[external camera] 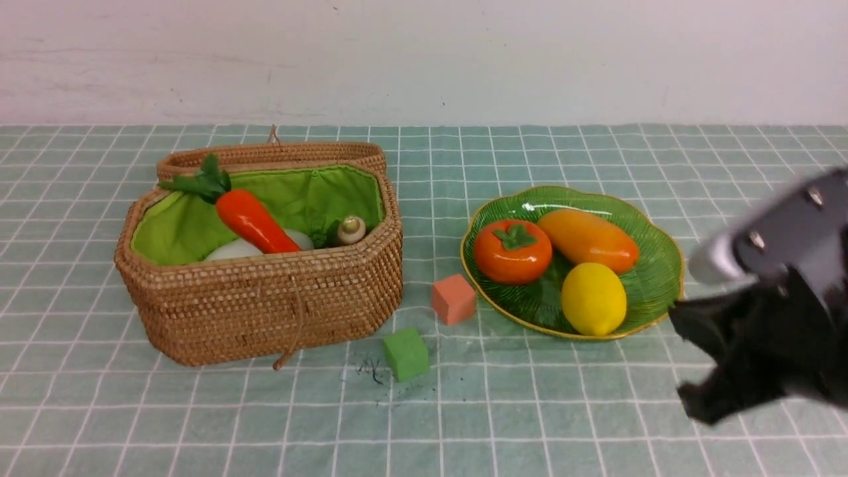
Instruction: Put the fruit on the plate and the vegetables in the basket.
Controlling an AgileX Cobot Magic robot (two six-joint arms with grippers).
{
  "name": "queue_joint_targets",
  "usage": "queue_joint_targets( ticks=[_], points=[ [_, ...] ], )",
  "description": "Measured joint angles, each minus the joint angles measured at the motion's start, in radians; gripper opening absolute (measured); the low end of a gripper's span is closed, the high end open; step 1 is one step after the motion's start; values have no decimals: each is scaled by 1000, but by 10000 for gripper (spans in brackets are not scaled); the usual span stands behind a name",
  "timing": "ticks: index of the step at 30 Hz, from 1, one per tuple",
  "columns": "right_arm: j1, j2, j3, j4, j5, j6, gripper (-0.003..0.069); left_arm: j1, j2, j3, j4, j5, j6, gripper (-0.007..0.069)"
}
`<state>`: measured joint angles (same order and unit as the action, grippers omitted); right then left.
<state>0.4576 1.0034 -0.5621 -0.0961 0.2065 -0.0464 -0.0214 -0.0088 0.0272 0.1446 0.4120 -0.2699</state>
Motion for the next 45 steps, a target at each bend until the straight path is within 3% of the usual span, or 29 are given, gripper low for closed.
queue_joint_targets(
  ticks=[4, 8, 13, 16, 22, 45],
  points=[
    [-89, -171, 299, 12, -224, 0, 3, 0, 0, 0, 0, 0, 0, 239],
    [-199, -339, 509, 13, -349, 22, 6, 0, 0, 0, 0, 0, 0, 239],
    [-325, -590, 578, 13, -180, 83, 13, 0, 0, 0, 0, 0, 0, 239],
    [-379, -786, 583, 19, 32, 91, 18, 0, 0, 0, 0, 0, 0, 239],
    [-406, -1007, 585, 39, 153, 100, 25, 0, 0, 0, 0, 0, 0, 239],
    [-416, -1014, 584, 42, 156, 100, 38, 0, 0, 0, 0, 0, 0, 239]
  ],
)
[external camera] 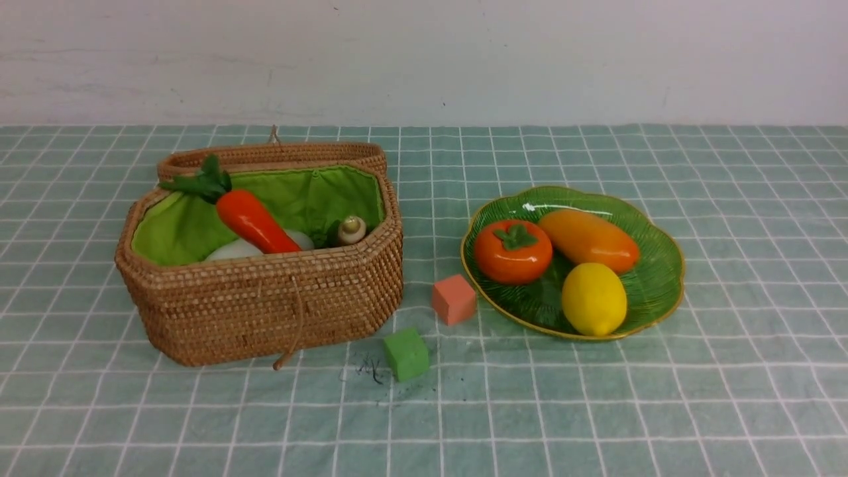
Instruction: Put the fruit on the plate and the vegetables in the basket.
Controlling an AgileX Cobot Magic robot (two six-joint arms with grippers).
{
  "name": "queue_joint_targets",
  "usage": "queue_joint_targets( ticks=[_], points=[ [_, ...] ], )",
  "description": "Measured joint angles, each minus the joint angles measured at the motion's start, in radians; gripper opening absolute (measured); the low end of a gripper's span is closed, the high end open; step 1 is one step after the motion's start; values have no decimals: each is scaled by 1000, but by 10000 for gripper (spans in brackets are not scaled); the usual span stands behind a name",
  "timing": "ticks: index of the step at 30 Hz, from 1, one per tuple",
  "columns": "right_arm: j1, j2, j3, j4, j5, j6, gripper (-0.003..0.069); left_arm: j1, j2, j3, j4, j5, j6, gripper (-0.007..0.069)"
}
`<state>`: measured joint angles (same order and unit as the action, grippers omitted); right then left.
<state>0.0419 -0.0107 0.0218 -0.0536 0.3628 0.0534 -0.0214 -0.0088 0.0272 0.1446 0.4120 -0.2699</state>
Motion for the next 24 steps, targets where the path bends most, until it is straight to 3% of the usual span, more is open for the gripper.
queue_joint_targets(
  ticks=[24],
  points=[
    [0, 0, 0, 0, 0, 1, 76, 0, 0, 0, 0, 0, 0, 239]
  ],
)
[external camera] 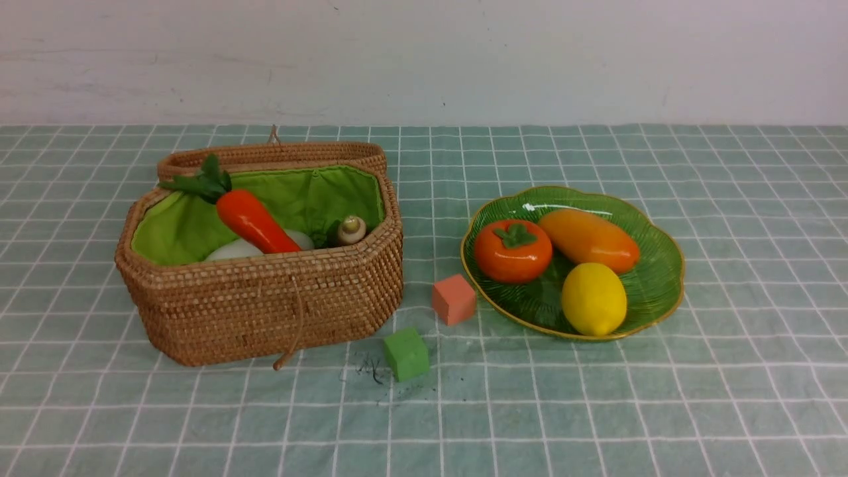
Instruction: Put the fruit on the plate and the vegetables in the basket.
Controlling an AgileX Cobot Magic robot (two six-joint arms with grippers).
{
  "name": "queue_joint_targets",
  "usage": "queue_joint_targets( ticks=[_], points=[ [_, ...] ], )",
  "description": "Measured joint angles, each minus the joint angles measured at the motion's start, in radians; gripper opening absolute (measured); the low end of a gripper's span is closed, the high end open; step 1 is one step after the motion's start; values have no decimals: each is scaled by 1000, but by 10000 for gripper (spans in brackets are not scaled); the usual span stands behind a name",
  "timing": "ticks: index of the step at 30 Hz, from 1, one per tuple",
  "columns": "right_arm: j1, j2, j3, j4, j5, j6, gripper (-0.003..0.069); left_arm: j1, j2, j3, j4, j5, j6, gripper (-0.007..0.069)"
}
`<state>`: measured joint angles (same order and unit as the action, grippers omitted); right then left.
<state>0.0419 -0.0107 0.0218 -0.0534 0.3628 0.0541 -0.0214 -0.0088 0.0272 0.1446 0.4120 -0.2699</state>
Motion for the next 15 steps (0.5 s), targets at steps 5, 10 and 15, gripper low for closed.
queue_joint_targets(
  ticks=[5, 10, 15],
  points=[
    [0, 0, 0, 0, 0, 0, 83, 0, 0, 0, 0, 0, 0, 239],
    [0, 0, 0, 0, 0, 0, 89, 0, 0, 0, 0, 0, 0, 239],
    [0, 0, 0, 0, 0, 0, 95, 0, 0, 0, 0, 0, 0, 239]
  ],
)
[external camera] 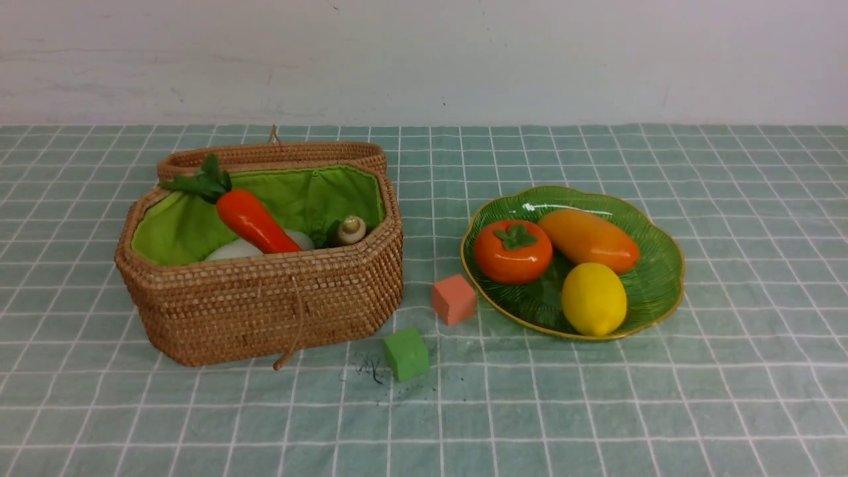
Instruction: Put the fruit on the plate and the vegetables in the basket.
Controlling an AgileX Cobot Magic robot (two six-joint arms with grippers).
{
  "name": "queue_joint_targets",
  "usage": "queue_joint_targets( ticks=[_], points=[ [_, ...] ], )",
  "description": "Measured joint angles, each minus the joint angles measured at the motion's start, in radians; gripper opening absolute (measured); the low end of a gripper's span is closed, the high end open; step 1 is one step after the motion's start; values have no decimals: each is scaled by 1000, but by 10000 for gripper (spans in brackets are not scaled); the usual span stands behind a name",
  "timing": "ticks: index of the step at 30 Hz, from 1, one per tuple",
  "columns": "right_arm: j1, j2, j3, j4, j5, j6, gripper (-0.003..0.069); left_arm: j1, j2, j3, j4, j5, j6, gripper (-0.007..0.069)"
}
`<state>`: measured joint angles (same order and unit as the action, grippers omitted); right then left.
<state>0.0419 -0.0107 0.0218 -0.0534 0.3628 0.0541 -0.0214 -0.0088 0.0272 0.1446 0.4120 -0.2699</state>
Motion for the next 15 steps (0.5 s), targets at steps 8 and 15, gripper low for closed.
queue_joint_targets(
  ticks=[8, 15],
  points=[
    [0, 0, 0, 0, 0, -1, 104, 0, 0, 0, 0, 0, 0, 239],
    [0, 0, 0, 0, 0, -1, 106, 0, 0, 0, 0, 0, 0, 239]
  ],
)
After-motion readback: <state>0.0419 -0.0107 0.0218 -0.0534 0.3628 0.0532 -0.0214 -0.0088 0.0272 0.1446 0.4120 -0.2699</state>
